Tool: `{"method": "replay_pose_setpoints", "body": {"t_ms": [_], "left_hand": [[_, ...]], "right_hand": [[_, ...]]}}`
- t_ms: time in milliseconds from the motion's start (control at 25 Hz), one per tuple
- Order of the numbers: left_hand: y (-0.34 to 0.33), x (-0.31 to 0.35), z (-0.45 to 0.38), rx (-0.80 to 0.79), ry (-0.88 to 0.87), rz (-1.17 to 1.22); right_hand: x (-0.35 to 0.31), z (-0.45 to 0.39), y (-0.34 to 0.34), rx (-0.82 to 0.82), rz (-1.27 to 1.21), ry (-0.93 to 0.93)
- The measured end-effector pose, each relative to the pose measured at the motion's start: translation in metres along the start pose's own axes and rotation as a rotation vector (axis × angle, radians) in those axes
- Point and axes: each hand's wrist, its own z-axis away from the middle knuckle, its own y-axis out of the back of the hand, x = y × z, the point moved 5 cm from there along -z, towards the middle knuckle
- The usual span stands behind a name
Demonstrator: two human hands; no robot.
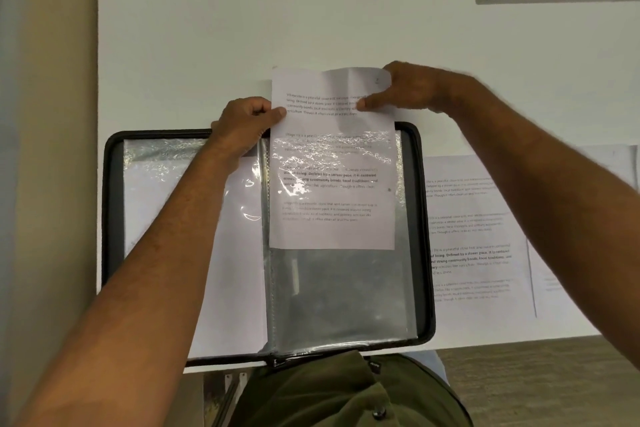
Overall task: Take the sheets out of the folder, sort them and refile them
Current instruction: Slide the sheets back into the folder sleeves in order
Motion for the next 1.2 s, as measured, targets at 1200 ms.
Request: {"method": "replay_pose_setpoints", "body": {"t_ms": [1200], "left_hand": [[-0.002, -0.003, 0.0, -0.174, -0.117, -0.239]], "right_hand": [[-0.051, -0.012, -0.049, -0.35, 0.724, -0.01]]}}
